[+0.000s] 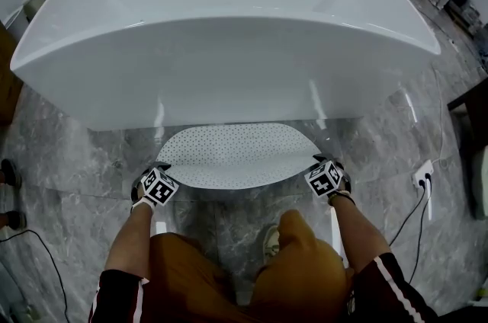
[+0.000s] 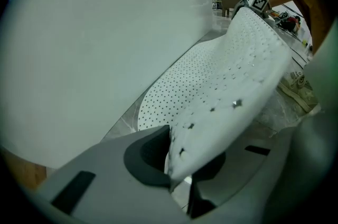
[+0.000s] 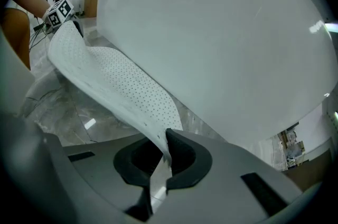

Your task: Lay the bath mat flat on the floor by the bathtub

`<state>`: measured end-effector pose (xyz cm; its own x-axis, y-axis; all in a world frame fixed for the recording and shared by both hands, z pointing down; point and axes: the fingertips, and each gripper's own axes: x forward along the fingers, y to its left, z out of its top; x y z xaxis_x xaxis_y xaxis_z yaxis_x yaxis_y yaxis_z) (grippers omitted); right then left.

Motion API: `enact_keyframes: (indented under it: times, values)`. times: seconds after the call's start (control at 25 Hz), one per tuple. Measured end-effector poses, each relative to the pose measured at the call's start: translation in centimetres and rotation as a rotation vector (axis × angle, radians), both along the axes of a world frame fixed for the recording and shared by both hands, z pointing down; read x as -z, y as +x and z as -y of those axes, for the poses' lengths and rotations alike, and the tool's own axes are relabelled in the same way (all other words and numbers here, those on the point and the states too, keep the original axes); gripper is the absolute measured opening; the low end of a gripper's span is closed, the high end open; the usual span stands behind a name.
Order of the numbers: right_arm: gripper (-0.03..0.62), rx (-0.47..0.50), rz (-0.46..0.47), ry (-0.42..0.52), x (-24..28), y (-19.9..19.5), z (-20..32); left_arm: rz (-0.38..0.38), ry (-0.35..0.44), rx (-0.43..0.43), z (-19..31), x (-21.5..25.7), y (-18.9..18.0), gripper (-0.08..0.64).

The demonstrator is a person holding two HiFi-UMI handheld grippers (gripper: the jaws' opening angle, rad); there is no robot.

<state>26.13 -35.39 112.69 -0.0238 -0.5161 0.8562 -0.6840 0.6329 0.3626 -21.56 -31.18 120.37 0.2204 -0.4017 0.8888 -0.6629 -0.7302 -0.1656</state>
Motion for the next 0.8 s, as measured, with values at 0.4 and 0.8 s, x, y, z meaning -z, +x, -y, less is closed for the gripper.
enact_keyframes:
  times: [0.4,0.8]
  values:
    - [0.075,-0.042,0.108,-0.137,-2.6,-1.1,-3.4,-0.055,-0.079,0.001,-3.0,-0.8,-0.2,0.132]
    - [0.147,-0.120,0.102,-0.133,-1.8,2.0,-7.1,-0.034,-0.087,-0.003,-5.8,0.2,-1.8,0.157]
